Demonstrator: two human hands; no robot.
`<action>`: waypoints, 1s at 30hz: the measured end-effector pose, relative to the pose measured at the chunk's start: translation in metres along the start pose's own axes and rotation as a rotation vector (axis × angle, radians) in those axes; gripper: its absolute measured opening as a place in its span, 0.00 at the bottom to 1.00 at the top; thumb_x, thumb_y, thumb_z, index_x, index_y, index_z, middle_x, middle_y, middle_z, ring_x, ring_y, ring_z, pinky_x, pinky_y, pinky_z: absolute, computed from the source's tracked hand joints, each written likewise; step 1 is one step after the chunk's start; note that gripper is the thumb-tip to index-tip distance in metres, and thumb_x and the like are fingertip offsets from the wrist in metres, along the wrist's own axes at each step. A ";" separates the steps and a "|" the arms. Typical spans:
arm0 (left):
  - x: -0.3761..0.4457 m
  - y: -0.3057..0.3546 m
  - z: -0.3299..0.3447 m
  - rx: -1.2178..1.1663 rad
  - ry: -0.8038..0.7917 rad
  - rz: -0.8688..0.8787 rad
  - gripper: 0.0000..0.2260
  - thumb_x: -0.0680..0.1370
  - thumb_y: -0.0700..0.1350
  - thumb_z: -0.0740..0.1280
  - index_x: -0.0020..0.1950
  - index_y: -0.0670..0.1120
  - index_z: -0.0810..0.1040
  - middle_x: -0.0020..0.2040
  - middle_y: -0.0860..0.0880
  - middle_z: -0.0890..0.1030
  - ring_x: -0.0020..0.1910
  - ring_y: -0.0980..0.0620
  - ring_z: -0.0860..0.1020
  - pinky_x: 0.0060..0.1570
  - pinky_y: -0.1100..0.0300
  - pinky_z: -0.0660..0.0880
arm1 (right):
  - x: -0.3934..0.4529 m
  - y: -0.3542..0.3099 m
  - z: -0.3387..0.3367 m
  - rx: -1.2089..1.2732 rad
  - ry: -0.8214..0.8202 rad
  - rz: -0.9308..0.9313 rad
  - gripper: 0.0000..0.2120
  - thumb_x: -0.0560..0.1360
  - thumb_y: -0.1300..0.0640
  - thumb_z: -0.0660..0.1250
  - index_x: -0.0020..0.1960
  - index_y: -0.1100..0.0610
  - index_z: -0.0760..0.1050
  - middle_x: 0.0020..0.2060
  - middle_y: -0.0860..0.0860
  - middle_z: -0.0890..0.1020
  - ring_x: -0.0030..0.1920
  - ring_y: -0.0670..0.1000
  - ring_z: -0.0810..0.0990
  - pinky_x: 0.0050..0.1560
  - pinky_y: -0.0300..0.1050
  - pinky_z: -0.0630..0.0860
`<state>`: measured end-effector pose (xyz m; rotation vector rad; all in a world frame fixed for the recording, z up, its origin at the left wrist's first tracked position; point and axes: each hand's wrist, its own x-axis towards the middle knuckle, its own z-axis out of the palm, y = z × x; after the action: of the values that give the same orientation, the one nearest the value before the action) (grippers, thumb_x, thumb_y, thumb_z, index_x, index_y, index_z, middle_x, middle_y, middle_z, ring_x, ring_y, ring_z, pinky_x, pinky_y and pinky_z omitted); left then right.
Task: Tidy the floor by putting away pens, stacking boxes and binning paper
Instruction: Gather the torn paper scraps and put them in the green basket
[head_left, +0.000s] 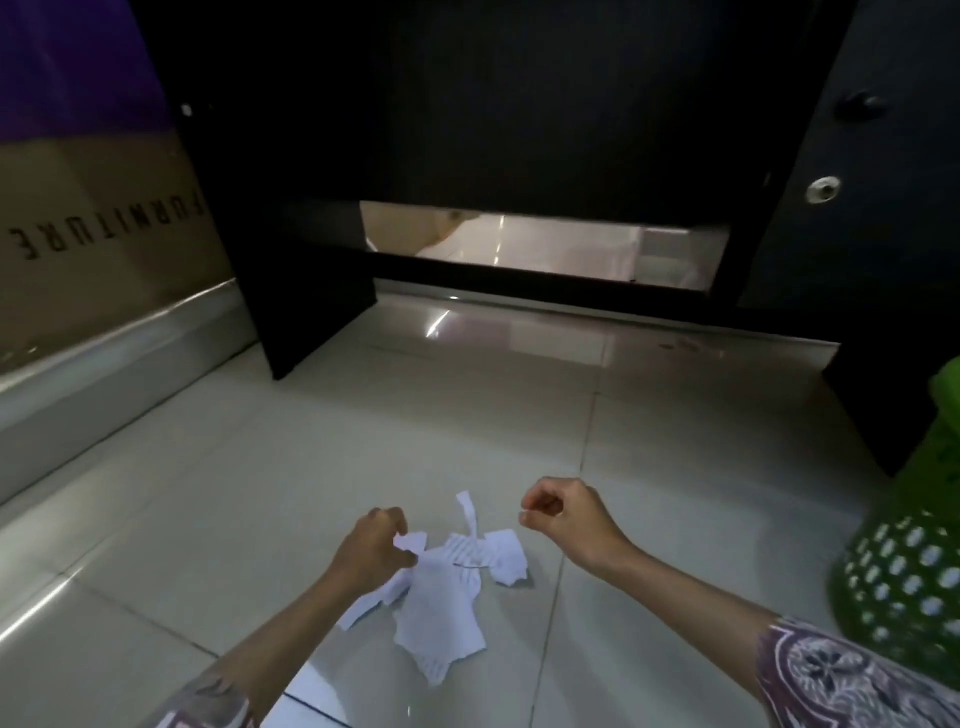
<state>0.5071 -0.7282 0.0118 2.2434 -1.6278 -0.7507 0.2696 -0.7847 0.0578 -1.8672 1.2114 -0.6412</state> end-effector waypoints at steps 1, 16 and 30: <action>0.001 -0.011 0.003 0.046 -0.003 -0.040 0.12 0.72 0.45 0.70 0.48 0.46 0.68 0.56 0.41 0.75 0.56 0.42 0.74 0.50 0.57 0.69 | 0.004 0.002 0.009 -0.007 -0.017 0.000 0.05 0.71 0.64 0.70 0.39 0.56 0.76 0.32 0.47 0.77 0.33 0.41 0.73 0.35 0.27 0.68; 0.005 -0.077 0.036 0.037 0.018 -0.367 0.25 0.68 0.51 0.74 0.55 0.42 0.65 0.60 0.41 0.74 0.61 0.42 0.71 0.55 0.55 0.69 | 0.032 0.023 0.081 -0.042 -0.115 0.020 0.02 0.71 0.65 0.69 0.43 0.62 0.79 0.38 0.53 0.80 0.36 0.45 0.75 0.37 0.27 0.69; 0.006 -0.083 0.040 -0.046 0.021 -0.284 0.13 0.70 0.45 0.72 0.34 0.45 0.69 0.35 0.51 0.67 0.47 0.46 0.75 0.46 0.59 0.69 | 0.031 0.023 0.099 -0.052 -0.227 0.032 0.10 0.70 0.63 0.71 0.34 0.52 0.73 0.34 0.46 0.78 0.35 0.42 0.74 0.36 0.27 0.69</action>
<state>0.5529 -0.7029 -0.0640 2.4696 -1.2831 -0.8187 0.3459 -0.7833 -0.0166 -1.9019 1.1161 -0.3720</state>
